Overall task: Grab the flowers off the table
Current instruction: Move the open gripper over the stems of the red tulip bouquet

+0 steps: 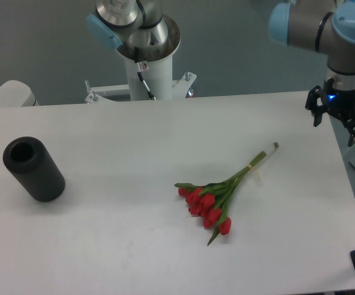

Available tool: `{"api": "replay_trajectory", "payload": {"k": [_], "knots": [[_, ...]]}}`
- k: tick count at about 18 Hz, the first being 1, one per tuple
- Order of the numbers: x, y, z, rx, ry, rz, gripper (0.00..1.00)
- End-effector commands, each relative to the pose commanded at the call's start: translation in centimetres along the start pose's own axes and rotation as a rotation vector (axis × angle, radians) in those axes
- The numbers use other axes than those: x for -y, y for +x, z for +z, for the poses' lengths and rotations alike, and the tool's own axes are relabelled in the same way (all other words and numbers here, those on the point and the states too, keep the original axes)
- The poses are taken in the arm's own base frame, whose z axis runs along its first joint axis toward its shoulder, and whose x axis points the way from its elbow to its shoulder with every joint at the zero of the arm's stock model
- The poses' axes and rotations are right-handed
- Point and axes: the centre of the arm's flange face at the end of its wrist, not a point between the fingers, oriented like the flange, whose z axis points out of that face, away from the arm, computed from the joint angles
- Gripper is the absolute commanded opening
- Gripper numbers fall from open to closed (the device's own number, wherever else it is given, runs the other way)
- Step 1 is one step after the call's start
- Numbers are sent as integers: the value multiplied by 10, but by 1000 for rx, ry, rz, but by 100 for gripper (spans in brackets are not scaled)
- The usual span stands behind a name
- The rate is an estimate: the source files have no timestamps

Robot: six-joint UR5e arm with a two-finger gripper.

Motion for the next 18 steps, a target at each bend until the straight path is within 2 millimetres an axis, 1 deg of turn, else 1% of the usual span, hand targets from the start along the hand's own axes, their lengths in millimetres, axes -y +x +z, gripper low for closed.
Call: {"api": "replay_trajectory", "payload": {"k": [6,9,11,12,13,14,15,16,18], "knots": [[4,3,-1,-1,10,3,100],[7,11,8,-4,20,-1,100],[18,15,10,-3,23,-88,100],[22,19,15,-15,27,-162,100],[27,21,16,-19,29,-235,100],[34,21,9,-11,30,-295,100],[45,25,8,-16,34,-346,100],[57,36,11,-35,32,-391,100],[70,57,7,-51,37,-443,100]]}}
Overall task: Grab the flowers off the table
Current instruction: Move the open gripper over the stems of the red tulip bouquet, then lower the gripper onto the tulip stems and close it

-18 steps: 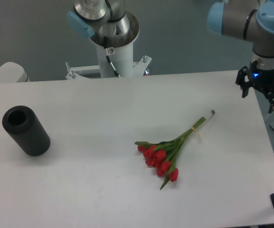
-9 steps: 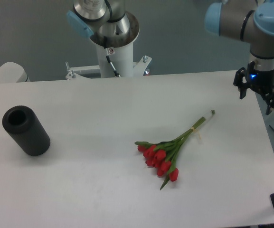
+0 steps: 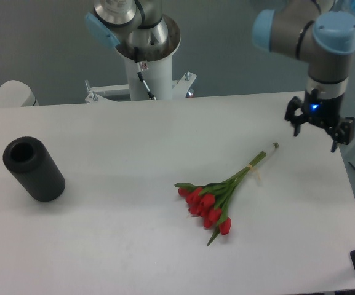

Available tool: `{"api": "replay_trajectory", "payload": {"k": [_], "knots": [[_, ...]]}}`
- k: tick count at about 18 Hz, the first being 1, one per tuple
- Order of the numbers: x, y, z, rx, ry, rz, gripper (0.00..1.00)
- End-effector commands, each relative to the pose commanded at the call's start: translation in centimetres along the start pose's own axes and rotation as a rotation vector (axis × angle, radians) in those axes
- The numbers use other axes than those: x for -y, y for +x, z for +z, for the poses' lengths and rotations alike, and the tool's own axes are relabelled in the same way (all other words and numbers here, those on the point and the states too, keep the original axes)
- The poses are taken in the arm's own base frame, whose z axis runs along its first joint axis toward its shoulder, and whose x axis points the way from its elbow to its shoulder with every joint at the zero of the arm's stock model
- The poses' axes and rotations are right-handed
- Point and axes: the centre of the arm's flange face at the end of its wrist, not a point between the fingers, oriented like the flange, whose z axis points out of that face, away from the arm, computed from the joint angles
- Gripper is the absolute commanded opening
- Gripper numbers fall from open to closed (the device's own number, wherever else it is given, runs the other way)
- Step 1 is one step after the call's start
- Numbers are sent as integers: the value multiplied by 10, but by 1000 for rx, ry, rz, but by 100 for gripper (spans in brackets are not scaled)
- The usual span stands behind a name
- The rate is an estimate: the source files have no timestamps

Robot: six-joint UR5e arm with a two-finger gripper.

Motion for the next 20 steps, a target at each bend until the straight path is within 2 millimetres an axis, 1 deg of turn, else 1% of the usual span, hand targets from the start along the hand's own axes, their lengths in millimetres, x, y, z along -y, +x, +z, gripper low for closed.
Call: {"api": "replay_trajectory", "payload": {"k": [1,3,4,6,8,10,12,14,15,16,17,18,20], "knots": [[2,11,3,-14,1,6,100],[11,33,18,-50,-7,25,100],[19,41,24,-63,-7,42,100],[37,51,31,-78,-2,70,100],[51,62,38,-91,-2,93,100],[73,78,56,-112,-14,142,100],[80,84,61,-115,-11,162,100],[85,89,82,-149,-23,181,100],[88,91,90,-153,-26,195,100],[90,88,94,-149,-35,228,100],[88,87,96,-146,-51,277,100],[86,89,103,-155,-59,314,100],[84,92,112,-172,-67,325,100]]}}
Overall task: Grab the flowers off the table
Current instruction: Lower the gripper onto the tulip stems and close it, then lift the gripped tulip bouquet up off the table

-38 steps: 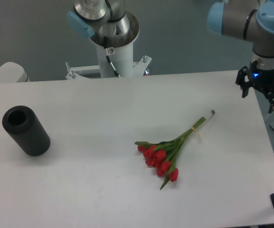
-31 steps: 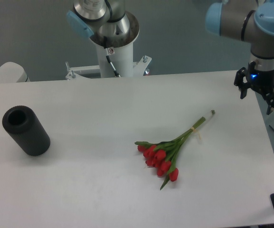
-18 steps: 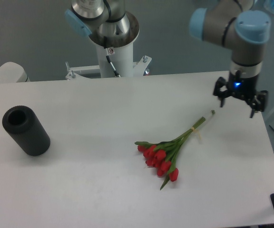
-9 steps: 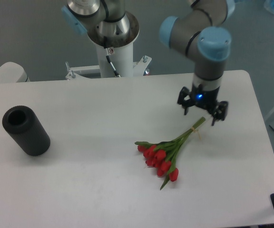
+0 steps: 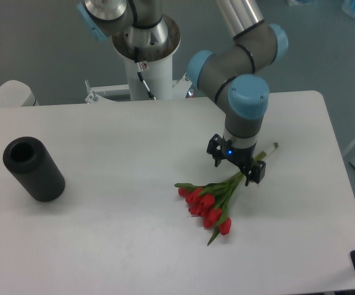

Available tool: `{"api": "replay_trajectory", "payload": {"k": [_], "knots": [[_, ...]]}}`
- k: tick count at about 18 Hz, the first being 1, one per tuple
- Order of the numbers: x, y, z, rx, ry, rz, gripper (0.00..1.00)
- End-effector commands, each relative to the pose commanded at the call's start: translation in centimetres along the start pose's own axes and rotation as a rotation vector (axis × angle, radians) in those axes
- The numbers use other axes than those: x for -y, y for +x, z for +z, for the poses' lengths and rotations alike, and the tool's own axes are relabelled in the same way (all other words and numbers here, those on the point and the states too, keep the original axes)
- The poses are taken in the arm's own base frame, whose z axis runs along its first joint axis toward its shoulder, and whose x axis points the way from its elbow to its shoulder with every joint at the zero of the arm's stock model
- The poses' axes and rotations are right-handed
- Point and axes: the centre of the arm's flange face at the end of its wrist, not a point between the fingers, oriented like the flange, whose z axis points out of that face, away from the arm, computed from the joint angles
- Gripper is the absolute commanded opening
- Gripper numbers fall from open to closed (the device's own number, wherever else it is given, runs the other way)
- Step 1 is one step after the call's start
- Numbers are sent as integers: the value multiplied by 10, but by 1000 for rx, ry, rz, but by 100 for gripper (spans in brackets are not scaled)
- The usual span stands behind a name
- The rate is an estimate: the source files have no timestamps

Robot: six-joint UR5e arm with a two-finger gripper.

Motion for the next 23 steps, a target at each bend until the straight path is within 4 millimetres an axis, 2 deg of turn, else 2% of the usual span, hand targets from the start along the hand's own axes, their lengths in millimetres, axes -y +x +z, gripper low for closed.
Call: {"api": "replay_trajectory", "payload": {"k": [8,13,16,19,20,22,23], "knots": [[-8,-2,14,-16,-4,-86,100],[-17,-13,17,-13,-2,-176,100],[-16,-14,32,-34,-8,-177,100],[-17,-13,39,-38,-11,-174,99],[-17,-13,39,-38,-11,-175,85],[-16,-16,36,-33,-8,-169,36],[-16,-19,32,-24,-6,-163,24]]}}
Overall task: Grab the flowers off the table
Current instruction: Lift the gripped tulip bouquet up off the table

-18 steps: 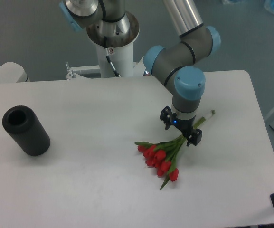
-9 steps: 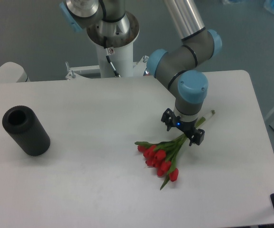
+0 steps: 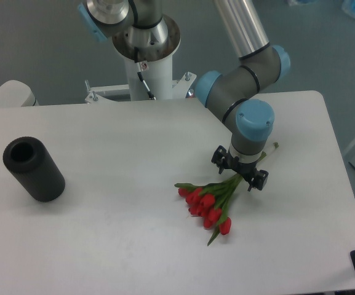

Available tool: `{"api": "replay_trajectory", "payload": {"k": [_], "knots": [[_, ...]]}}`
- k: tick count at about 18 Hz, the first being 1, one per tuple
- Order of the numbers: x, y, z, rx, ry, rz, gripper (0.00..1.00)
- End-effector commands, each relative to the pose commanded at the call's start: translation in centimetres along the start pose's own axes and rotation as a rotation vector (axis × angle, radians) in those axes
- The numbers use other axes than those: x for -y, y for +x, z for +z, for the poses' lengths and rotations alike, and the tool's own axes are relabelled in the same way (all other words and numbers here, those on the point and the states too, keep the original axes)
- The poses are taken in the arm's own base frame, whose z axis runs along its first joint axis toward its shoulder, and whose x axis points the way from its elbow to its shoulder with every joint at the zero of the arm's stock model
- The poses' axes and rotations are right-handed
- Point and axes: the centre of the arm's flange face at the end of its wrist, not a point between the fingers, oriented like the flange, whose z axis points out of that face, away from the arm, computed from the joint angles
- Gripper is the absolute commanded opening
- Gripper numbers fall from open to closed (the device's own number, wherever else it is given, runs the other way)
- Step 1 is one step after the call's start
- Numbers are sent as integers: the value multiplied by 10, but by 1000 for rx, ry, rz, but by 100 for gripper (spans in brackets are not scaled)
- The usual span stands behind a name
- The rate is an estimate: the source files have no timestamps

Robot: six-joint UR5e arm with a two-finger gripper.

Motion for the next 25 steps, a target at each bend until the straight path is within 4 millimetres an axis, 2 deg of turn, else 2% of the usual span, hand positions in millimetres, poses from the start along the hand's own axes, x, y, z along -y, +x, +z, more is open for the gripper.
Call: {"api": "replay_trajectory", "payload": {"k": [2,3,5,8,11,15,18,21,25], "knots": [[1,-3,-6,12,2,2,12],[2,-6,-9,20,4,2,9],[0,-11,-16,33,8,-1,5],[-16,-24,-36,63,22,-19,3],[-23,-43,-67,114,38,-7,3],[-27,-64,-136,118,115,-15,3],[-46,-80,-174,92,151,-7,3],[-66,-90,-185,109,184,47,3],[-81,-94,-194,121,216,29,3]]}}
